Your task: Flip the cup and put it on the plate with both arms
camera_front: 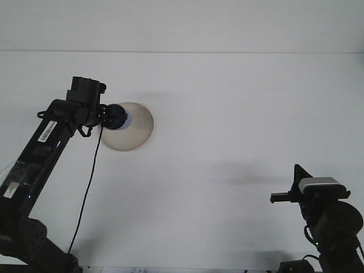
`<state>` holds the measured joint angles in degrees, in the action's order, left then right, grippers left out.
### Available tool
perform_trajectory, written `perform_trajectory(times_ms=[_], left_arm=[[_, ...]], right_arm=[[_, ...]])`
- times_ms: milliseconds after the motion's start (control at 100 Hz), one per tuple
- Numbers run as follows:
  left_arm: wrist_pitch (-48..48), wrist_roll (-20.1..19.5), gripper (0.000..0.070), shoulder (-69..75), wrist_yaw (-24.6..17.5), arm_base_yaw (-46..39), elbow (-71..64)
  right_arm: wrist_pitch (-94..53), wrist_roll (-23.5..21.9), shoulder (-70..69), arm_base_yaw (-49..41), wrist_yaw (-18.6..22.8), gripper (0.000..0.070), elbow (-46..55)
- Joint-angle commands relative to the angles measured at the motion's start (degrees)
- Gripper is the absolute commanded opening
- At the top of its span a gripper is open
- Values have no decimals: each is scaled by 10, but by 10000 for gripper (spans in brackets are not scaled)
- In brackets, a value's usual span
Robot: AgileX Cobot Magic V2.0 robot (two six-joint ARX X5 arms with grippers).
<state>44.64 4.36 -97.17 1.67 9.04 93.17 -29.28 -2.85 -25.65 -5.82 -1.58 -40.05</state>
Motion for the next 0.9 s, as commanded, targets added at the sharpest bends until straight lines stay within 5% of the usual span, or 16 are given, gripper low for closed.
perform_trajectory(times_ms=[0,500,560,730,890], left_arm=[[0,-2,5,-27,0,-7,9],[-23,9,33,-120,-1,-15,11],[-25,9,120,-120,-1,-15,11],[-24,13,577,-119,-2,-15,21],[-22,13,638,-119,-2,-15,56]], right_arm=[[5,-5,-3,0,1,0,-2],[5,-4,-3,0,1,0,-2],[4,-4,-3,0,1,0,-2],[4,-4,-3,0,1,0,-2],[4,-4,-3,0,1,0,-2]])
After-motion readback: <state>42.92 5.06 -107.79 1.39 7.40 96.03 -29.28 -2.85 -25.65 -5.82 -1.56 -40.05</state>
